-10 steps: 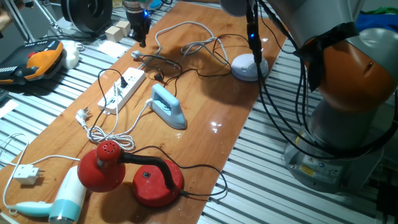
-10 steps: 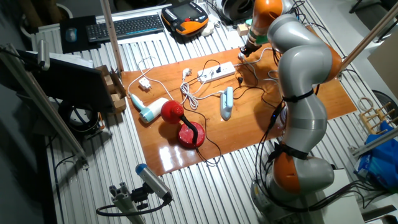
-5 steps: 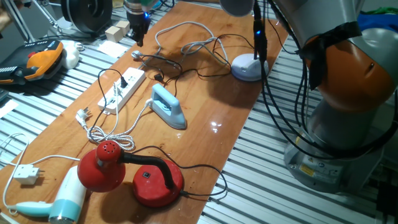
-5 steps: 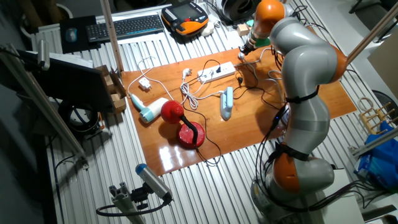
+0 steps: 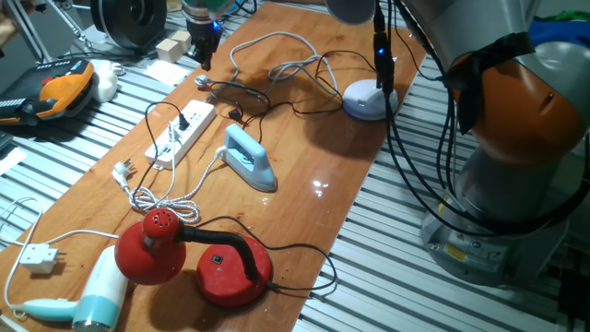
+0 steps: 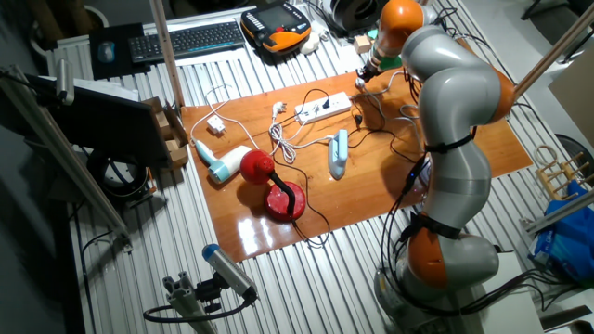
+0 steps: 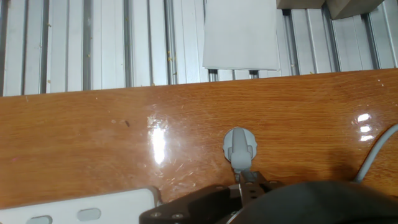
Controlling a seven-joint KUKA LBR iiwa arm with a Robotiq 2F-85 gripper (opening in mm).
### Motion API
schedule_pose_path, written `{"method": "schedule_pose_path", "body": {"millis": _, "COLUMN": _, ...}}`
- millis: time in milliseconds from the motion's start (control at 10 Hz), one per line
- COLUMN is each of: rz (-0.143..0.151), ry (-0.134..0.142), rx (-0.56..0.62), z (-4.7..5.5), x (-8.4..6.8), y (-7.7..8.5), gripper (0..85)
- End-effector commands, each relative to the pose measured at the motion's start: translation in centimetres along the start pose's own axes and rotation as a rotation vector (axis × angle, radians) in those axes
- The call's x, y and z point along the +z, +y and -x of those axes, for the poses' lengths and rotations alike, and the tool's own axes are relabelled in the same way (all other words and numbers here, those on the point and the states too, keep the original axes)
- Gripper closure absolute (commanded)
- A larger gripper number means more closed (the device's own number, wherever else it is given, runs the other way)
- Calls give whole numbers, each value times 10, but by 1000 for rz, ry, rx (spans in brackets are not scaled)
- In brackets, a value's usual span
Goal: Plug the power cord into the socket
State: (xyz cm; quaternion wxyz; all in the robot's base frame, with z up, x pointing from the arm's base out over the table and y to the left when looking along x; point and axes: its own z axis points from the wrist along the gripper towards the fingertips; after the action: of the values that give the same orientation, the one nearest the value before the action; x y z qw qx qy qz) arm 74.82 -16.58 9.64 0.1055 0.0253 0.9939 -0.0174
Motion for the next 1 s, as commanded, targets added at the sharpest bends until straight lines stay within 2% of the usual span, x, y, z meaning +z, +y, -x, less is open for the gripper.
{"method": "schedule_pose_path", "body": {"millis": 0, "rz": -3, "ry": -5, "rx": 13, "z": 0, "x": 0, "y": 0, "gripper": 680}}
{"method": "schedule_pose_path", "body": {"millis": 300, "rz": -1, "ry": -24, "rx": 39, "z": 1, "x": -2, "y": -1, "gripper": 170}}
{"method": "schedule_pose_path", "body": {"millis": 400, "rz": -10, "ry": -26, "rx": 29, "z": 2, "x": 0, "y": -1, "gripper": 170}}
{"method": "schedule_pose_path", "body": {"millis": 500, "rz": -12, "ry": -20, "rx": 20, "z": 4, "x": 3, "y": -2, "gripper": 340}}
{"method": "schedule_pose_path", "body": {"millis": 900, "rz": -3, "ry": -1, "rx": -6, "z": 6, "x": 16, "y": -5, "gripper": 340}}
